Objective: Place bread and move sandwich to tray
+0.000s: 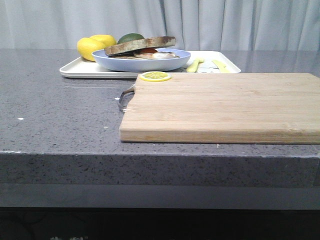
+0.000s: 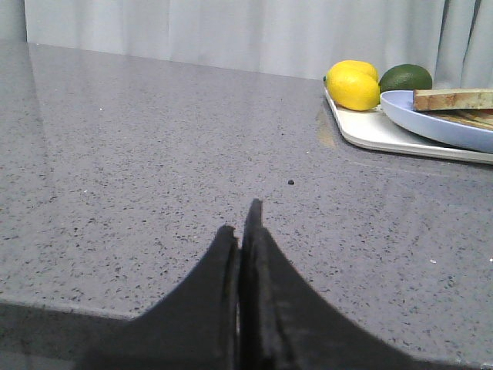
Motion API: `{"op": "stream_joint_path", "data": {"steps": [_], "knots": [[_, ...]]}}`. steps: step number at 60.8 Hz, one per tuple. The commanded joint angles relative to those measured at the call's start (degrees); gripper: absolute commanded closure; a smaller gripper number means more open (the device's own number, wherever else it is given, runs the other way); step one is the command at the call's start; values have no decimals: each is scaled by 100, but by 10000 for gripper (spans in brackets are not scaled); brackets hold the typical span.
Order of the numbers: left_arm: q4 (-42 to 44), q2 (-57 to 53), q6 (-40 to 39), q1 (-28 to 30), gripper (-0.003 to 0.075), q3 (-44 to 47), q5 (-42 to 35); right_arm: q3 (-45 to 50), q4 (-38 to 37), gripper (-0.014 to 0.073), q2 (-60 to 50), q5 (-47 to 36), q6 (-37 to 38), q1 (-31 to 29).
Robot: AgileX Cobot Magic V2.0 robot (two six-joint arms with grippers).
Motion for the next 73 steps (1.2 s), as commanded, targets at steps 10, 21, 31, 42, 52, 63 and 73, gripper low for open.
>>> {"op": "stream_joint_path", "data": {"steps": [10, 21, 31, 42, 52, 63, 73], "knots": [[-58, -133, -59, 8, 741, 9, -483, 43, -1, 654, -10, -786, -11, -12], [-58, -133, -59, 8, 741, 9, -483, 1012, 26, 654, -506, -1656, -379, -14], [-58, -133, -59, 8, 741, 9, -483, 1843, 216, 654, -1358, -1633, -637, -25], [-58, -133, -59, 8, 741, 9, -483, 1858, 211, 654, -2068, -544, -637, -25], [-58, -121, -59, 8, 741, 9, -483, 1858, 211, 654, -2043, -269, -637, -25], [-58, -121, -59, 8, 741, 9, -483, 1858, 211, 654, -2043, -207, -637, -25], [-58, -121, -59, 8, 741, 9, -483, 1858, 211, 654, -2043, -207, -637, -25]]}}
